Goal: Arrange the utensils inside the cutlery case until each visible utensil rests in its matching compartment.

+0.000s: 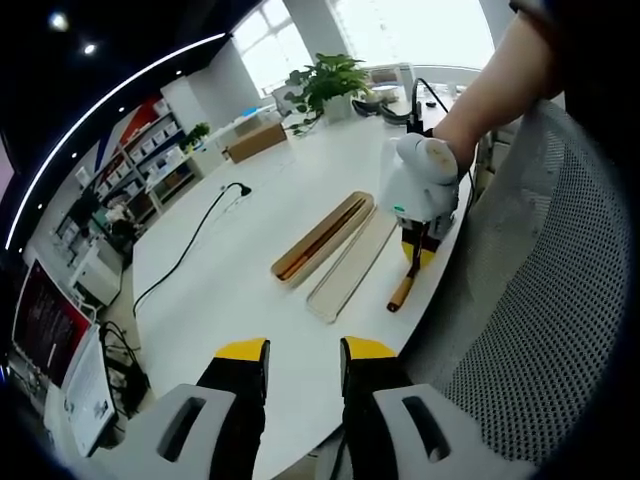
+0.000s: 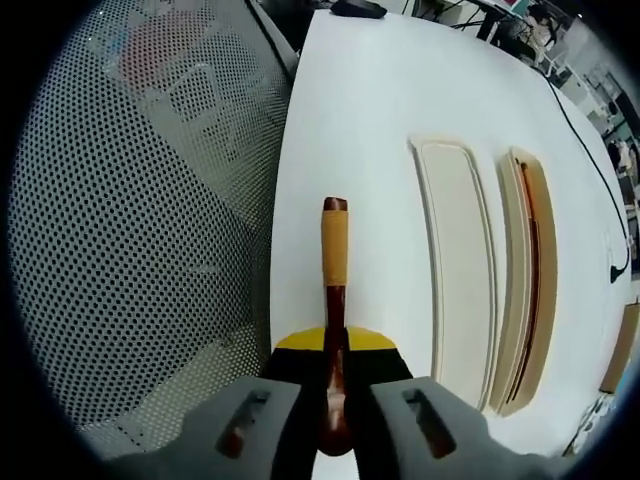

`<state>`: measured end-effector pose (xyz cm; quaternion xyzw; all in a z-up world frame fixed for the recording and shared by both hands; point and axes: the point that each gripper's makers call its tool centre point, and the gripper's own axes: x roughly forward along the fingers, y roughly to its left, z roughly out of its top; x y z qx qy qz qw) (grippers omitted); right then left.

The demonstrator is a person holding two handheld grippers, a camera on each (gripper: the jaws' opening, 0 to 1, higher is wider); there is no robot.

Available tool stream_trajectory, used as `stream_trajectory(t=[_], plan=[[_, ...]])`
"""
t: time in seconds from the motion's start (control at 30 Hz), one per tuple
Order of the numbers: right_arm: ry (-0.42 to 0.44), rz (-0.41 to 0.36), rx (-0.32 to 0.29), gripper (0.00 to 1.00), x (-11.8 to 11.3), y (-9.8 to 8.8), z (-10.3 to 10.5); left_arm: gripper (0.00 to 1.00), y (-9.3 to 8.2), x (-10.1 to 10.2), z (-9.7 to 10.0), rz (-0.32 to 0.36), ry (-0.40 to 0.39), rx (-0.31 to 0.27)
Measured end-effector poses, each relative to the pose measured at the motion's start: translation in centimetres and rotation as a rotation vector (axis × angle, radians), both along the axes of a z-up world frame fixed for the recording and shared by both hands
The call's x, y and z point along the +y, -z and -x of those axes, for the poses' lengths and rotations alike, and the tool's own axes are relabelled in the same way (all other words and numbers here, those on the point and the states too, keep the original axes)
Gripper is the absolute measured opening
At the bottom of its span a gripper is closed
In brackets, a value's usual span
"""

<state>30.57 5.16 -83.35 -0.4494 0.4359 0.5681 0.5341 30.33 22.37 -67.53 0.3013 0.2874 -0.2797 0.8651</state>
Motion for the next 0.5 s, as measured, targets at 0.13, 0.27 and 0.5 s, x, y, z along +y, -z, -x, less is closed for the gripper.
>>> stream_trajectory(t=[0.13, 0.27, 0.5], plan=[[-0.004, 0.002, -0.001, 0.0, -0.01, 0.01, 0.0, 0.28, 0.0, -0.01, -0.01, 0.0, 0.0, -0.001], [-0.007, 0.002, -0.003, 0.0, -0.01, -0.02, 0.03, 0.28, -0.01, -0.01, -0.02, 0.0, 0.0, -0.001], [-0.024, 0.022, -0.012, 0.0, -0.2, 0.01, -0.01, 0.28, -0.03, -0.01, -0.03, 0.0, 0.001, -0.002]])
